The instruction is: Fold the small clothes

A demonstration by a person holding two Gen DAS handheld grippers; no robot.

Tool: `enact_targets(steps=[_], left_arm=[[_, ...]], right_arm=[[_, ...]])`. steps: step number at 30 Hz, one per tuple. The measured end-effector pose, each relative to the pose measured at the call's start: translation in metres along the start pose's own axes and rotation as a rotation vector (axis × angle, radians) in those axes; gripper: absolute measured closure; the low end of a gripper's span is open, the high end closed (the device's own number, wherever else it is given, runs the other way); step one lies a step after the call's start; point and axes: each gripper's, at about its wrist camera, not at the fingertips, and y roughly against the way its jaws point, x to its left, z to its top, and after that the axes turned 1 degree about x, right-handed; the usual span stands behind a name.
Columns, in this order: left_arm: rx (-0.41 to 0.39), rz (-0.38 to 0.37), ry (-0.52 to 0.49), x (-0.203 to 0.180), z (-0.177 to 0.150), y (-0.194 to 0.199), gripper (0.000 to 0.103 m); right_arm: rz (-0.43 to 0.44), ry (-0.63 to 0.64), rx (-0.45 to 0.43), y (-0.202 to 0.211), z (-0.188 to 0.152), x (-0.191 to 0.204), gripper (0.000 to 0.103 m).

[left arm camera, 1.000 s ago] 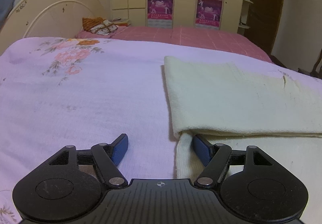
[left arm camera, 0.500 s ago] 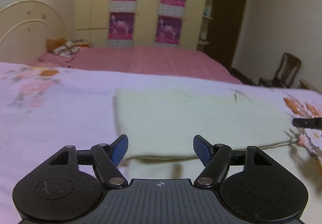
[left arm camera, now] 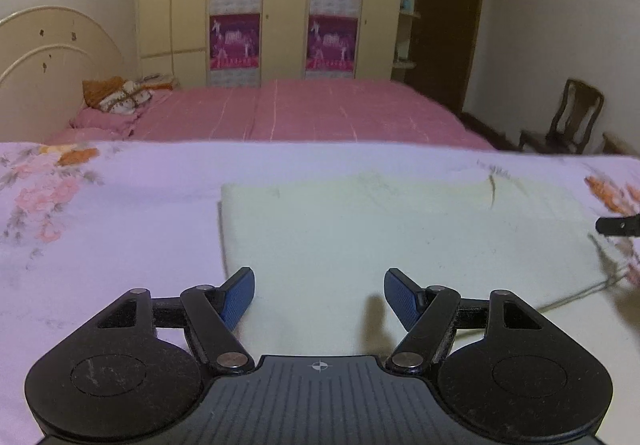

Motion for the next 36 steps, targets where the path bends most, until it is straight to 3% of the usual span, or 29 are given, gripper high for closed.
enact_targets(steps=[2,6,9,17,19,22,26,30,32,33,34,36], left_arm=[[0.038,0.014,-0.013,-0.003,-0.009,-0.009,0.032],[0.014,0.011,0.014,-0.001,-0.016,-0.006,0.032],[0.011,0.02,0.023,-0.002,-0.015,0.0,0.032],[0.008,0.047,0.028,-0.008,-0.025,0.007,0.032],[0.015,0.052,0.024,-0.009,-0.023,0.007,0.032],[0.022,0.052,0.02,-0.008,-0.021,0.009,0.032],[0.024,0.052,0.008,-0.007,-0.024,0.01,0.032],[0.028,0.052,0.009,-0.007,-0.022,0.011,0.032],[-0.015,0.038,0.022,-0.005,-0.018,0.019,0.032],[-0.04,0.023,0.026,-0.006,-0.016,0.02,0.032],[-0.052,0.01,0.035,-0.009,-0.012,0.019,0.032],[-0.036,-0.028,0.049,-0.023,-0.005,0.007,0.032]], right_arm=[[0.022,0.01,0.028,-0.004,-0.004,-0.001,0.076],[0.023,0.071,0.046,0.001,-0.02,0.005,0.076],[0.049,-0.015,-0.013,0.026,-0.024,-0.007,0.074],[0.074,-0.044,0.023,0.029,-0.036,-0.009,0.076],[0.074,-0.036,0.022,0.027,-0.037,-0.007,0.08],[0.069,-0.008,0.026,0.026,-0.039,-0.003,0.096],[0.081,-0.016,-0.005,0.043,-0.037,-0.004,0.098],[0.052,-0.001,0.069,0.028,-0.045,-0.004,0.098],[0.054,-0.017,0.065,0.03,-0.043,-0.006,0.097],[0.044,-0.021,0.036,0.035,-0.041,-0.006,0.093],[0.023,-0.017,-0.02,0.042,-0.038,-0.004,0.076],[0.044,-0.019,-0.052,0.041,-0.032,0.0,0.074]])
